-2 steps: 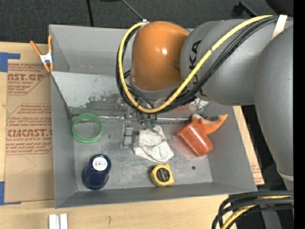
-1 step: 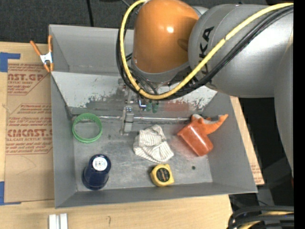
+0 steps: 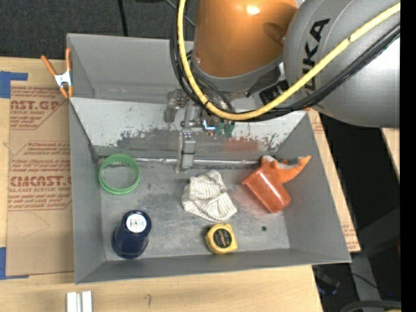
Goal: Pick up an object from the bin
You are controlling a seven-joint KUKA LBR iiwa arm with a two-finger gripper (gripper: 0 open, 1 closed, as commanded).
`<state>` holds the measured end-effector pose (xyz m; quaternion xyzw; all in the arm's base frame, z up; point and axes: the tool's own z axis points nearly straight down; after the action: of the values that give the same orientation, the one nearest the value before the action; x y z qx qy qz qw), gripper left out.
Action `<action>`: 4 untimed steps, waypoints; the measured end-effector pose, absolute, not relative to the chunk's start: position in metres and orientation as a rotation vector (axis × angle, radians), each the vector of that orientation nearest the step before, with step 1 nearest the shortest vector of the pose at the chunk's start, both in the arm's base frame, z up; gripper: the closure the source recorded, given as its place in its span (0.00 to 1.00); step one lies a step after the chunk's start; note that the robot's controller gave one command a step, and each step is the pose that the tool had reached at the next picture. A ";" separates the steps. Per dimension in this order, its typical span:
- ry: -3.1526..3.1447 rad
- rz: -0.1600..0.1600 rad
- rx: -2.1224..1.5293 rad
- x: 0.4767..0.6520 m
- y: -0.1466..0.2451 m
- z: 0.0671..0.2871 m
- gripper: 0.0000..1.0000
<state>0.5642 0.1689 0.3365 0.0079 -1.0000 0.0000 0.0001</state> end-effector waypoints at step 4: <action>-3.128 -0.001 -0.335 0.534 0.074 0.280 0.00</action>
Offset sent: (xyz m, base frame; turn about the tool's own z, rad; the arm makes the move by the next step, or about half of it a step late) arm 0.0290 -0.0720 -0.0313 0.3407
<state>0.5340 0.0740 0.2801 -0.1065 -0.9943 -0.0005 -0.0024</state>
